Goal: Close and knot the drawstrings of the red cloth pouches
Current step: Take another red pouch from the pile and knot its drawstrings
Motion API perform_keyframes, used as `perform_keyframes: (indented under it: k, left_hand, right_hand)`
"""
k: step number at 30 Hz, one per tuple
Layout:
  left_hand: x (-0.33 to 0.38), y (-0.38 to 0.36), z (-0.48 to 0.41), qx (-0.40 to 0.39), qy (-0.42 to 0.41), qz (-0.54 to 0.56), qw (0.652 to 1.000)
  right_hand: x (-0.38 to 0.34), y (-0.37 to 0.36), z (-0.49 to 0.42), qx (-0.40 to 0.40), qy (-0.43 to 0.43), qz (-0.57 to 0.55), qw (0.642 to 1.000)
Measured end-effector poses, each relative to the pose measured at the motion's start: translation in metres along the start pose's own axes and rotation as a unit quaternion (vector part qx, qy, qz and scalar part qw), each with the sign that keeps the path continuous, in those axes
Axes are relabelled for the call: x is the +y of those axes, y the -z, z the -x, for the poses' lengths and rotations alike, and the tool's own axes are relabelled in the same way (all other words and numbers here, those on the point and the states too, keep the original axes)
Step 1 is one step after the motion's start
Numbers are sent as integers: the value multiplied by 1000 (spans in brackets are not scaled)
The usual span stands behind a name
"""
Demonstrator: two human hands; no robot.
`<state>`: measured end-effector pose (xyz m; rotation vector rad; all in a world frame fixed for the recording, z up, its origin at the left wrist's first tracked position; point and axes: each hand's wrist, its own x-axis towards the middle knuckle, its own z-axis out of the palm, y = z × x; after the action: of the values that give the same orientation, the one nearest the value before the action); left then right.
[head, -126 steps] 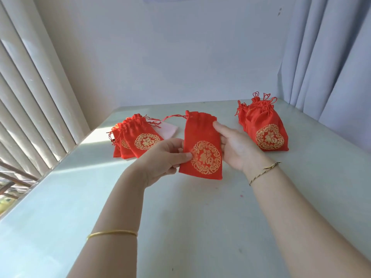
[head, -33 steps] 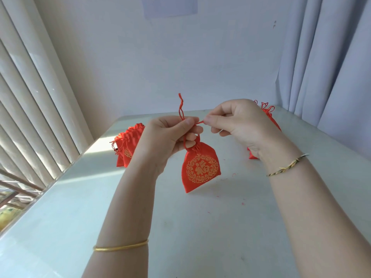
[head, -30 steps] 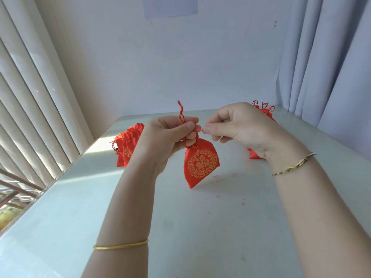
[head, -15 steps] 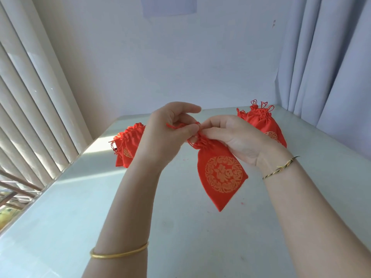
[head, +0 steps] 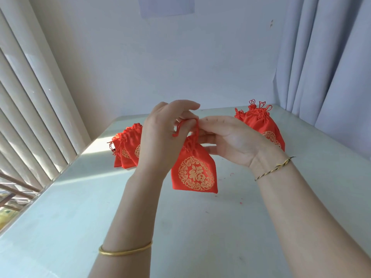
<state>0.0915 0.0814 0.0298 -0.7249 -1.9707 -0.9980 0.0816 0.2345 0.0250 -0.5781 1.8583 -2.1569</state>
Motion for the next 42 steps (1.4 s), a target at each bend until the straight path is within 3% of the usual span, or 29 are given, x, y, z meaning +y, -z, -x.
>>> perform_keyframes:
  k: [8,13,20,26,32,34,37,40,42]
  left_hand:
    - [0,0,1,-16,78,68,994]
    - [-5,4,2,-54,125,132,982]
    - [-28,8,6,-95,139,-8,986]
    - [-30,12,8,-132,197,-39,971]
    - [-34,10,8,-80,280,-27,956]
    - [-33,9,8,-56,299,12,953]
    - [-28,6,5,-8,310,189,932]
    - [-16,2,1,13,313,387,867]
    - [-10,0,-1,-15,330,431,840]
  right_hand:
    - [-1,5,-1,54,-16,-91,994]
    - [1,12,-1,108,-10,-84,991]
    - [1,21,2,136,-49,-127,981]
    - [8,27,-2,227,-85,-167,956]
    - [16,34,-3,289,-119,-277,909]
    - [20,35,-3,299,-138,-303,894]
    - [27,29,-7,304,-163,-273,898]
    - [29,21,-9,306,-161,-237,908]
    - [27,19,-11,311,-136,-218,915]
